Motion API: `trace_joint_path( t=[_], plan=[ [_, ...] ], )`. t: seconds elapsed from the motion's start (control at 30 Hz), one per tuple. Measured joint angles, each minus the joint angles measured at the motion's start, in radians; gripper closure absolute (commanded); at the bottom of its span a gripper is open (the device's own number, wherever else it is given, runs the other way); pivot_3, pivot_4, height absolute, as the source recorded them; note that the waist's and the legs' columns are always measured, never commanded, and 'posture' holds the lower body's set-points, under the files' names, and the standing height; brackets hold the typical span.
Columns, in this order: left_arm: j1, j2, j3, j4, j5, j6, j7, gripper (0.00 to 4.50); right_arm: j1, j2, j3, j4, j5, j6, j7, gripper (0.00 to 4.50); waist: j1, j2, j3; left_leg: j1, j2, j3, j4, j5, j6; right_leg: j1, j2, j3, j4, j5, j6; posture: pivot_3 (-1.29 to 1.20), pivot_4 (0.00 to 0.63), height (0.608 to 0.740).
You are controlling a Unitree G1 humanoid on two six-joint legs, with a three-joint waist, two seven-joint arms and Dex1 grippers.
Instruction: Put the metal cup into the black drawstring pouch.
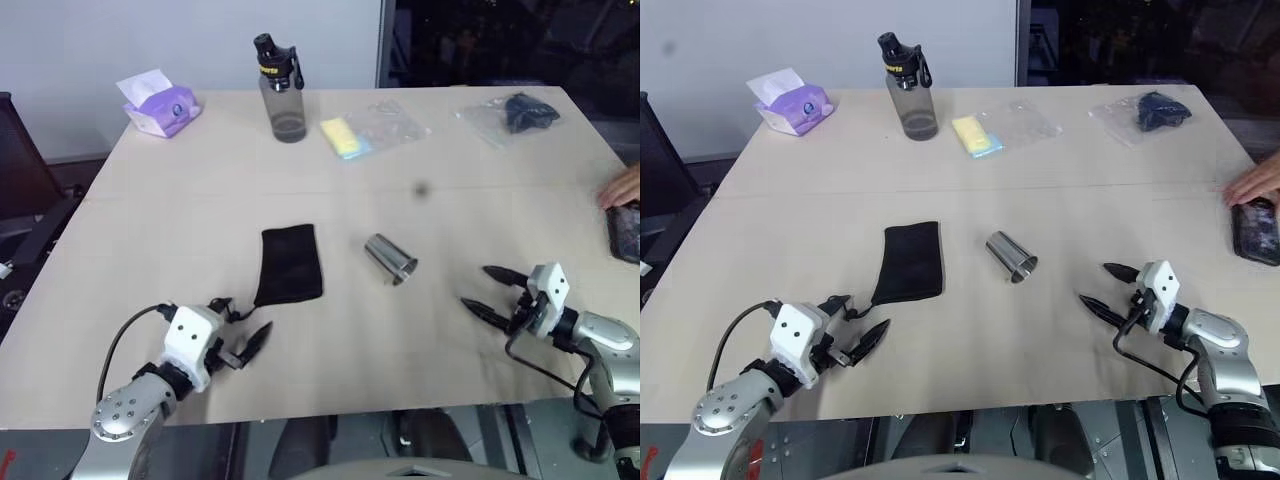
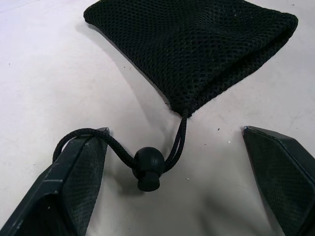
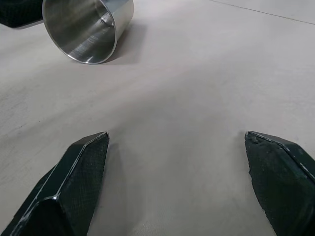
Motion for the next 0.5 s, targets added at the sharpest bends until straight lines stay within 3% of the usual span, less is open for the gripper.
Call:
trace_joint_path(
  t=[0.5],
  plan=[
    [0.006,-0.003,-0.001,0.000,-0.012,0.000,0.000,0.00,0.000,0.003,-0.003,0.009,0.014,-0.007,0.020,0.04,0.000,0.000,0.000,0.000,0.000,0.000,0.000,0.000,0.000,0.000,0.000,0.000,0.000,0.000,0.000,0.00,0.150,0.740]
  ],
)
